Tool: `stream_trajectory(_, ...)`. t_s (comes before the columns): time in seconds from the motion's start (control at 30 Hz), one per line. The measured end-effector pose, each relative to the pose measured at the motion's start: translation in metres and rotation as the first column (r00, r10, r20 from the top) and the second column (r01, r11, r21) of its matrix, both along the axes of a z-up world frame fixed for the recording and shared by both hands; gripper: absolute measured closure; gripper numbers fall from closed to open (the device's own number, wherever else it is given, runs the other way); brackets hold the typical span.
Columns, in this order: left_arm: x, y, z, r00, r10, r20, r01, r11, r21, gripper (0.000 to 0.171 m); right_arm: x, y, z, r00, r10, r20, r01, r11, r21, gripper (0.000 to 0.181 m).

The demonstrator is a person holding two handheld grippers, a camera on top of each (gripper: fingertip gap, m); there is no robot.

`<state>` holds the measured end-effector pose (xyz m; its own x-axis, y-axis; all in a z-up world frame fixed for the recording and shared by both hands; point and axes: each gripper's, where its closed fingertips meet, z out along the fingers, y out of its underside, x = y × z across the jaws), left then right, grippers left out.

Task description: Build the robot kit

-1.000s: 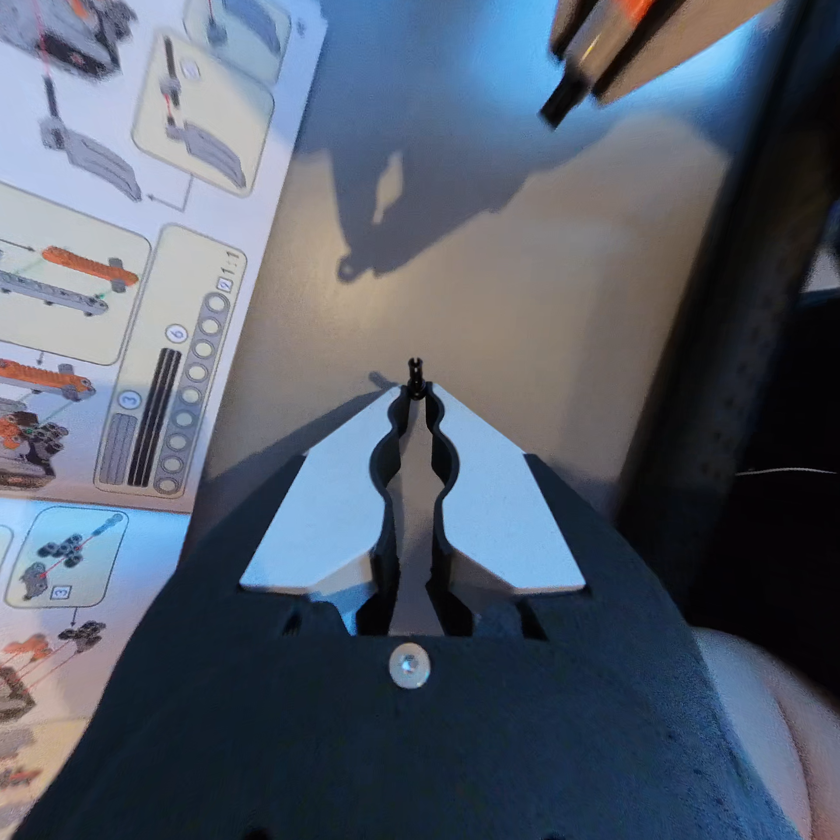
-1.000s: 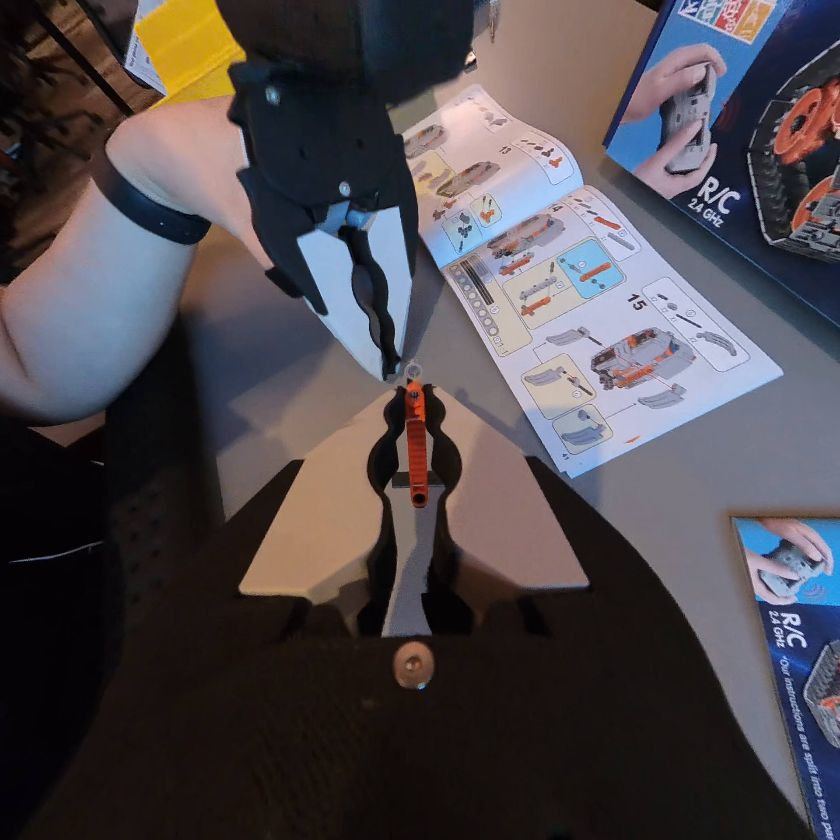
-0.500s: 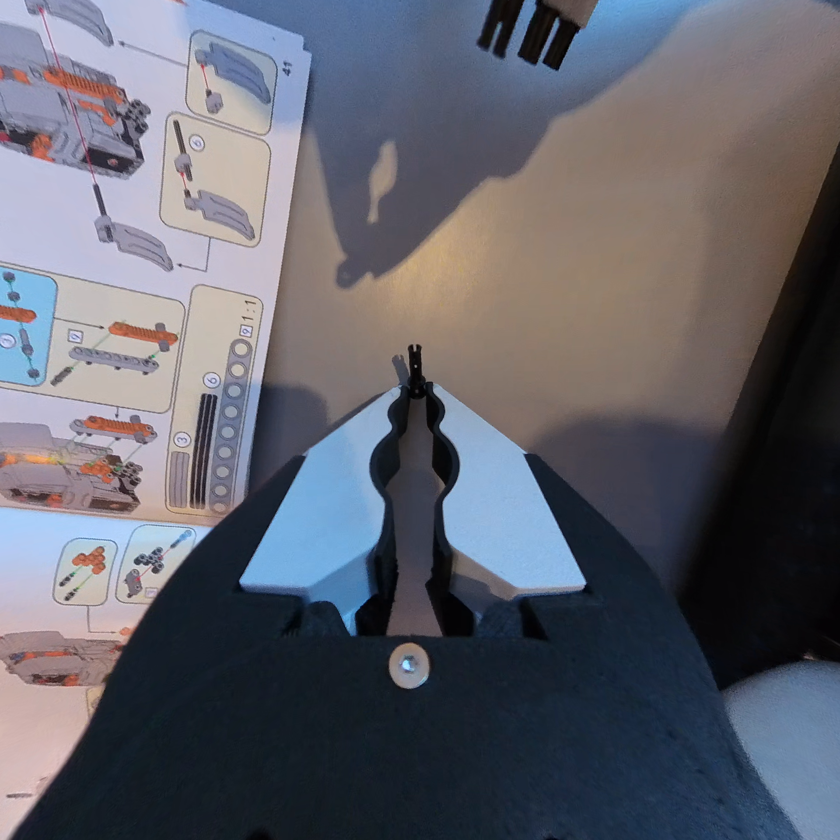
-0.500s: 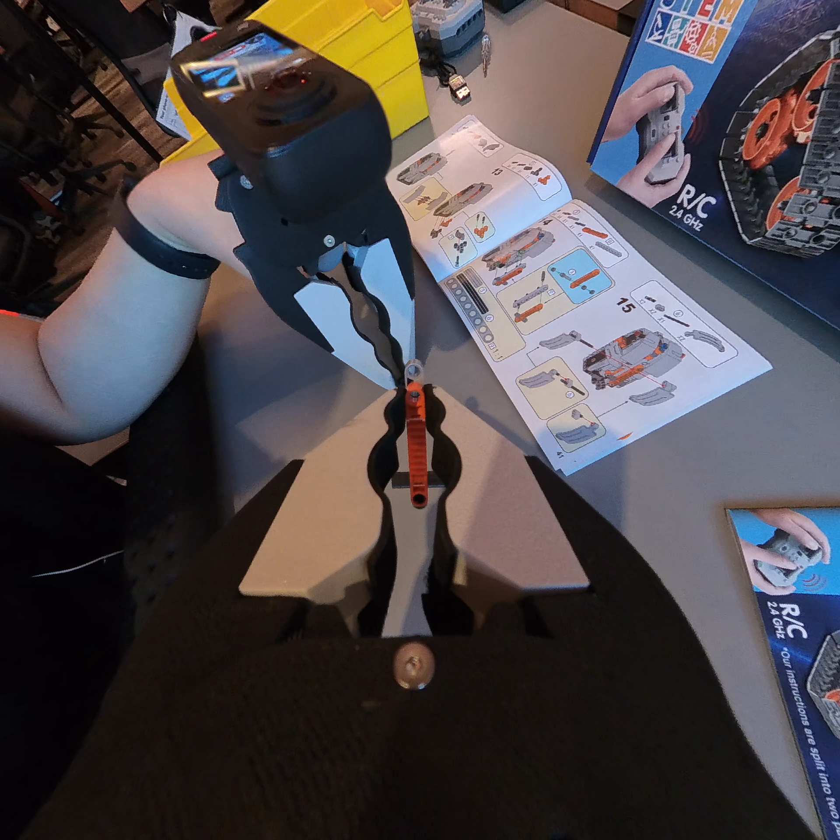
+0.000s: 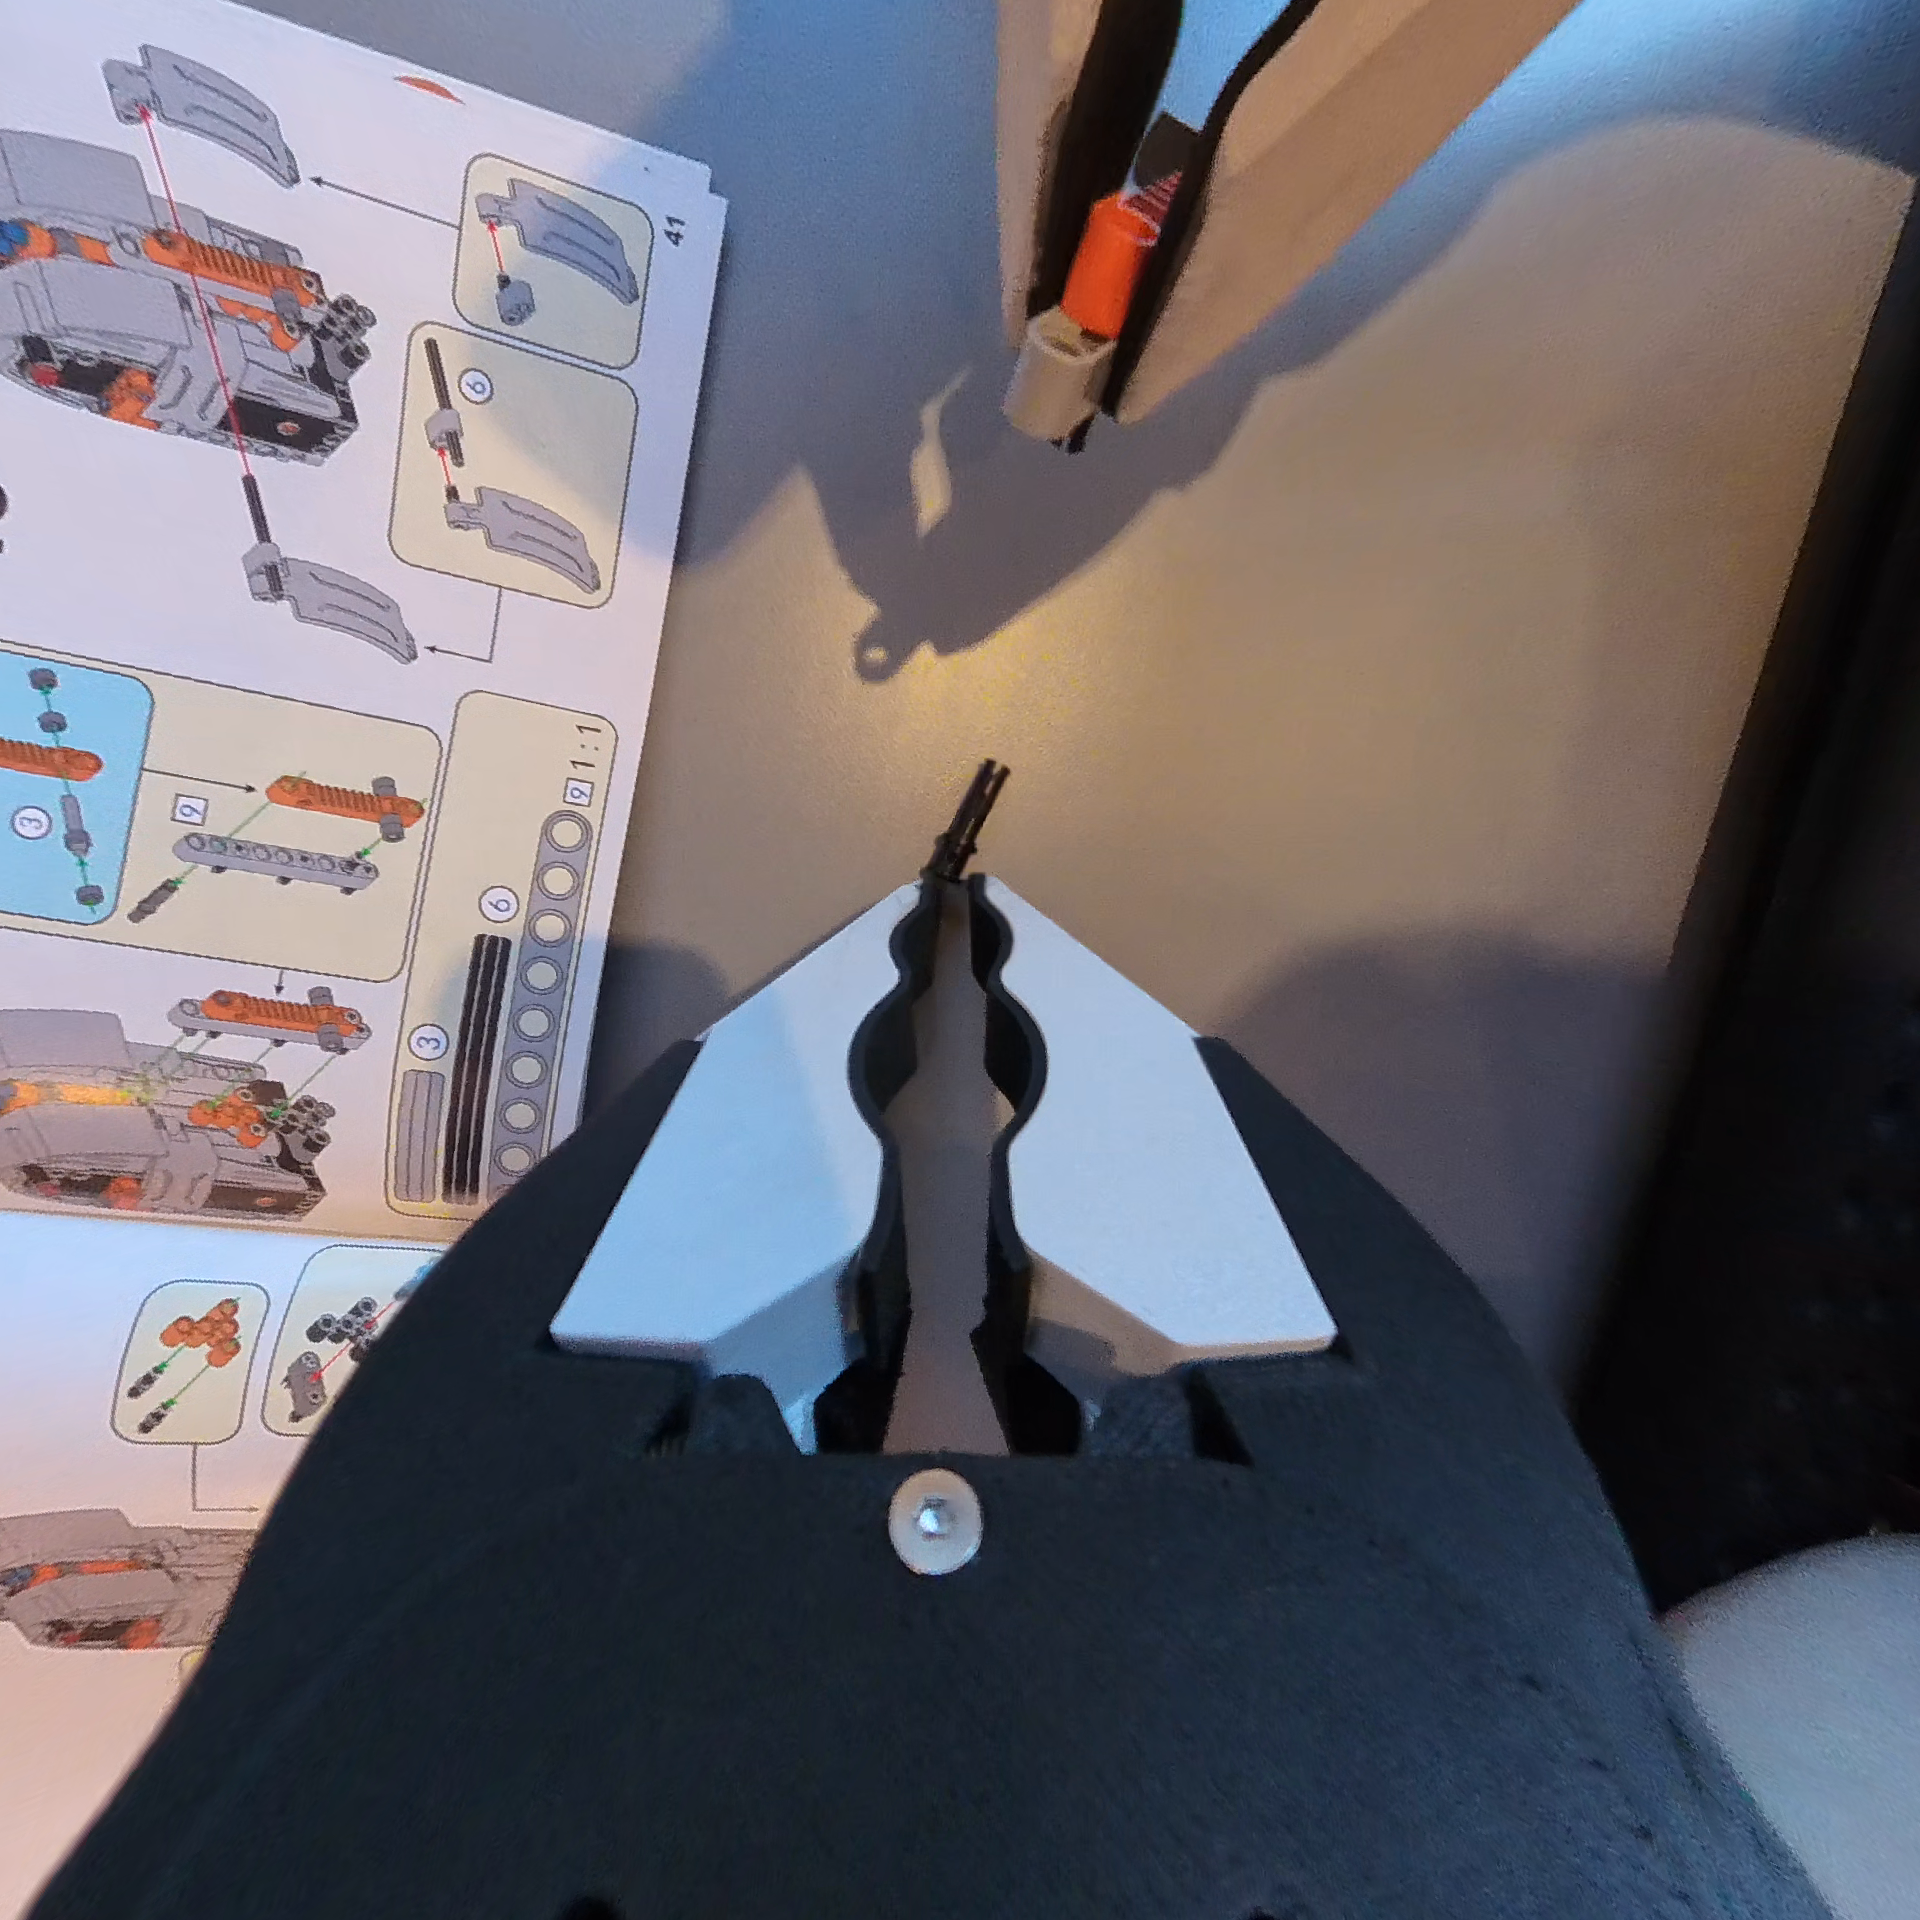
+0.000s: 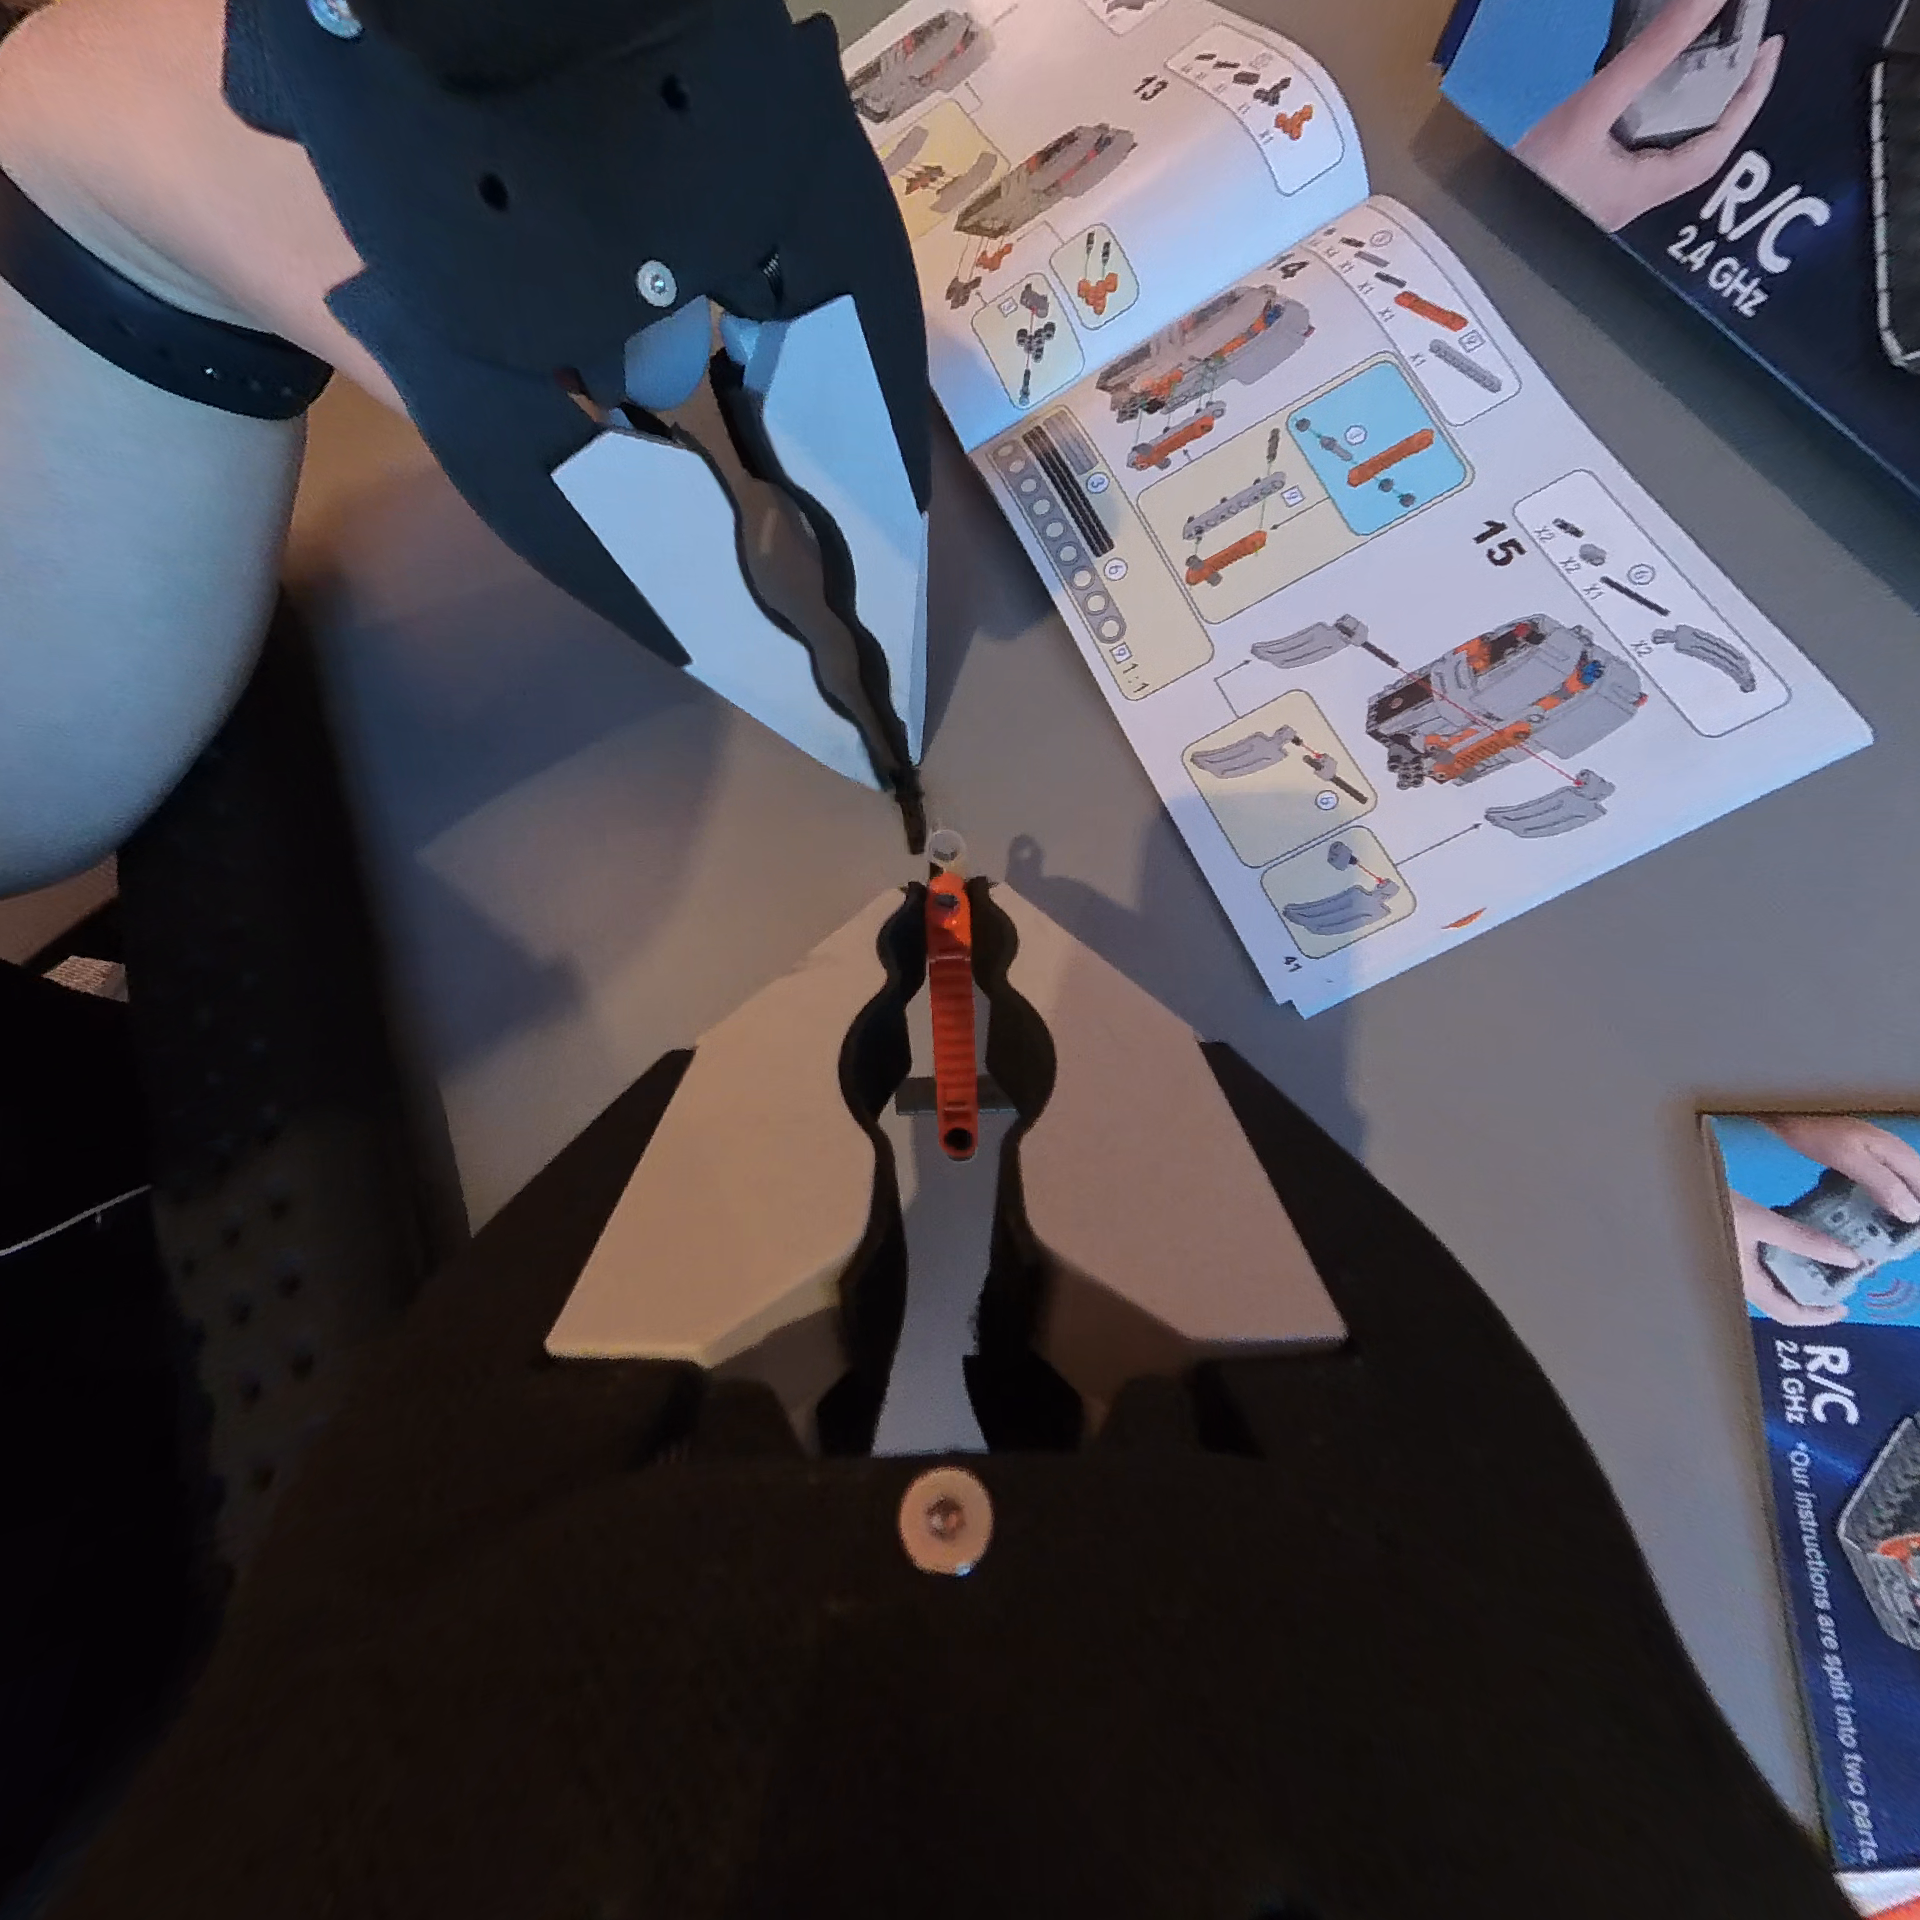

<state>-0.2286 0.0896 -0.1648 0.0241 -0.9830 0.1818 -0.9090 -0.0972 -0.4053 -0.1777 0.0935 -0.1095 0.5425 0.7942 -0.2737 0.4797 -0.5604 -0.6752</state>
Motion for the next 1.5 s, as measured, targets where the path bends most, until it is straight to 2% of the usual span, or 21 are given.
stream_trajectory(0.4,0.01,-0.001,0.004,0.99,-0.018,0.142,0.031,0.996,-0.085,0.158,0.004,0.001,0.003,1.0,-0.009,-0.022,0.009,1.0,-0.006,0.176)
stream_trajectory(0.5,0.008,-0.001,0.006,0.99,0.038,0.135,-0.016,0.987,-0.157,0.152,0.004,0.001,0.006,0.999,-0.01,-0.036,0.009,1.0,-0.004,0.176)
stream_trajectory(0.57,0.004,-0.004,0.008,0.992,0.038,0.121,-0.016,0.984,-0.178,0.154,0.005,0.0,0.007,0.999,-0.002,-0.043,0.002,1.0,0.0,0.176)
stream_trajectory(0.77,0.011,0.009,0.009,0.97,-0.059,0.238,0.054,0.998,0.027,0.145,0.004,0.0,0.017,0.996,0.006,-0.094,-0.004,1.0,0.019,0.176)
stream_trajectory(0.83,0.011,0.005,0.01,0.957,-0.082,0.277,0.081,0.997,0.013,0.15,0.004,-0.001,0.02,0.994,0.007,-0.106,-0.004,1.0,0.023,0.176)
stream_trajectory(1.0,0.011,0.0,0.018,0.938,-0.069,0.34,0.096,0.993,-0.063,0.146,0.001,-0.003,0.023,0.993,0.02,-0.116,-0.018,1.0,0.025,0.176)
stream_trajectory(1.23,0.011,-0.002,0.007,0.94,-0.089,0.328,0.121,0.99,-0.077,0.15,-0.006,-0.008,0.021,0.992,0.052,-0.118,-0.05,0.999,0.015,0.176)
stream_trajectory(1.4,0.014,-0.003,0.004,0.924,-0.102,0.369,0.137,0.988,-0.07,0.167,-0.005,-0.008,0.023,0.99,0.051,-0.134,-0.05,0.999,0.011,0.176)
stream_trajectory(1.5,0.015,-0.005,0.004,0.91,-0.099,0.403,0.138,0.988,-0.07,0.167,-0.005,-0.009,0.023,0.988,0.055,-0.142,-0.054,0.998,0.005,0.176)
